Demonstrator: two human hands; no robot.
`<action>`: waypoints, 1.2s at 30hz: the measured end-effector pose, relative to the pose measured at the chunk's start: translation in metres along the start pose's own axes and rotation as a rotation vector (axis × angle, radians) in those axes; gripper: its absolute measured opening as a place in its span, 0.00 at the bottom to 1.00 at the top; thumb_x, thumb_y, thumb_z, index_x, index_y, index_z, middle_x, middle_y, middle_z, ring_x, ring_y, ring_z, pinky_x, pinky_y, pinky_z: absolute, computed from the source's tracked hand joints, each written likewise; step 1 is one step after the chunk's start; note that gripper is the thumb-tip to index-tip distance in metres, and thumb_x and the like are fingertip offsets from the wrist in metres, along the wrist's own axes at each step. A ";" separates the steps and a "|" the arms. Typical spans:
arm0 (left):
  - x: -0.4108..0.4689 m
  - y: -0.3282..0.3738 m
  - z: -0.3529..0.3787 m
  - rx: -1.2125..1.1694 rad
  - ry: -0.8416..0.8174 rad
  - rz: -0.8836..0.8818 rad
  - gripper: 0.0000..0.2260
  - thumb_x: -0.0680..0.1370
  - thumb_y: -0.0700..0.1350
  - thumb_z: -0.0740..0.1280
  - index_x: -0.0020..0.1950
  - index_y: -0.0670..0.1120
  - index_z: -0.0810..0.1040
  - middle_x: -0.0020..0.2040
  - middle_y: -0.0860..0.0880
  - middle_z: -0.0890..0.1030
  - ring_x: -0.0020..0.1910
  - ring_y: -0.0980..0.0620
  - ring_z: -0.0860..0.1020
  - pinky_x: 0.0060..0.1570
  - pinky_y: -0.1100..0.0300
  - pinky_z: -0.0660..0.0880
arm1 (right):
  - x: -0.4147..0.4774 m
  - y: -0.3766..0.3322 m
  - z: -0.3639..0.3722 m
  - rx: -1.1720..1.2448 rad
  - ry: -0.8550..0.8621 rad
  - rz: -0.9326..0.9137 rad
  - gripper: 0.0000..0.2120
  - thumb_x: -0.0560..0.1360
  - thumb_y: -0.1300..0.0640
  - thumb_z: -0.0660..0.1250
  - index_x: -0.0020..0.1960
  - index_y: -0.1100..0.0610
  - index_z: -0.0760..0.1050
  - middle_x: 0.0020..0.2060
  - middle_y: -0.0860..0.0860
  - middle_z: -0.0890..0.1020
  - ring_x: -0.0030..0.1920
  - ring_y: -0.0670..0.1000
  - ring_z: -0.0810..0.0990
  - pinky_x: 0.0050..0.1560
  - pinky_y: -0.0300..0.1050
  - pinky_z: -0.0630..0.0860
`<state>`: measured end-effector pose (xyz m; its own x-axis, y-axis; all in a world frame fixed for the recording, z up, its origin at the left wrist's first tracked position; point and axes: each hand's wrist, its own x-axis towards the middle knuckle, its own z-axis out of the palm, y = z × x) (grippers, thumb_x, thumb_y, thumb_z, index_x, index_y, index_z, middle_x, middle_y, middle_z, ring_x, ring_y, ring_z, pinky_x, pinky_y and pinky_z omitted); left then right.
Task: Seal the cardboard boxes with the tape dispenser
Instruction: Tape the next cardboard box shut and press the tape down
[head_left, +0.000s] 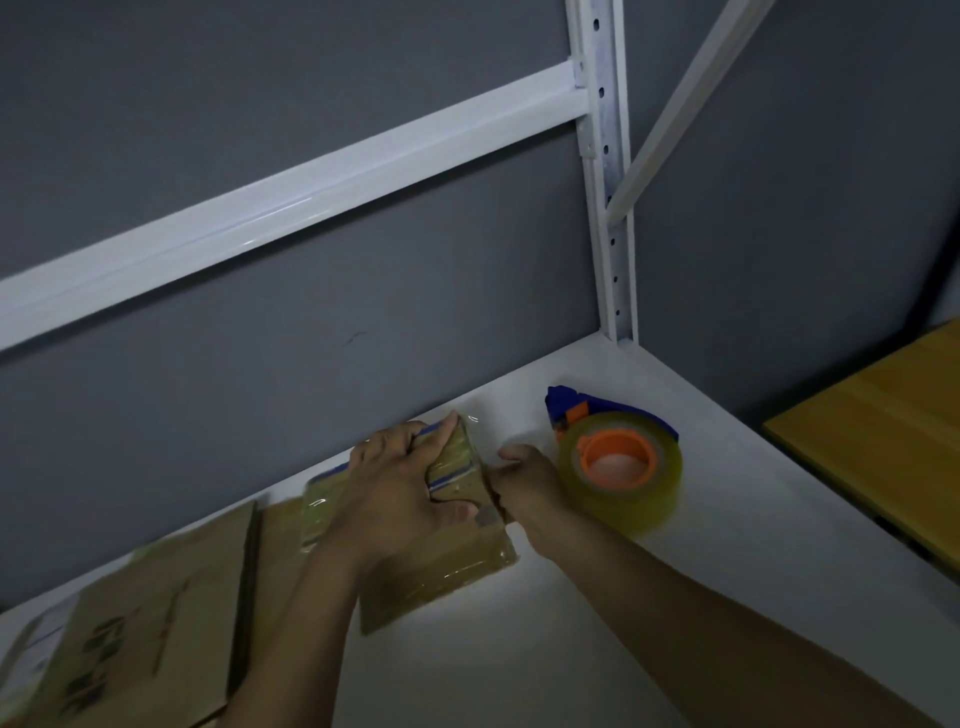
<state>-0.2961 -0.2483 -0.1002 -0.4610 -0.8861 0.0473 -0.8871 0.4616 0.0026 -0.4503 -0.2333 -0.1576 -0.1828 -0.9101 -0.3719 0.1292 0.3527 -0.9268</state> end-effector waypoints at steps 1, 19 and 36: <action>0.000 0.000 0.000 0.005 -0.001 0.000 0.48 0.59 0.77 0.48 0.76 0.63 0.40 0.71 0.54 0.59 0.71 0.52 0.54 0.70 0.57 0.50 | -0.005 -0.002 -0.002 -0.030 0.014 -0.067 0.18 0.80 0.57 0.60 0.69 0.53 0.68 0.63 0.53 0.76 0.60 0.53 0.77 0.59 0.49 0.76; -0.004 0.000 -0.007 -0.029 -0.108 -0.008 0.51 0.70 0.65 0.69 0.80 0.50 0.41 0.80 0.51 0.47 0.78 0.51 0.47 0.75 0.57 0.44 | -0.027 -0.020 0.001 -0.258 -0.351 -0.168 0.29 0.78 0.34 0.48 0.77 0.40 0.48 0.73 0.50 0.65 0.70 0.54 0.67 0.68 0.53 0.68; -0.065 -0.027 -0.003 -0.412 0.094 -0.275 0.41 0.68 0.70 0.68 0.77 0.62 0.57 0.76 0.62 0.55 0.73 0.56 0.56 0.69 0.65 0.52 | 0.001 -0.055 -0.011 -1.177 -0.048 -0.899 0.19 0.78 0.47 0.64 0.67 0.47 0.73 0.70 0.49 0.68 0.68 0.52 0.66 0.67 0.45 0.63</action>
<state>-0.2416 -0.2030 -0.1008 -0.1906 -0.9785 0.0793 -0.8833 0.2062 0.4210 -0.4682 -0.2507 -0.1075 0.2632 -0.9113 0.3166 -0.8567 -0.3717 -0.3578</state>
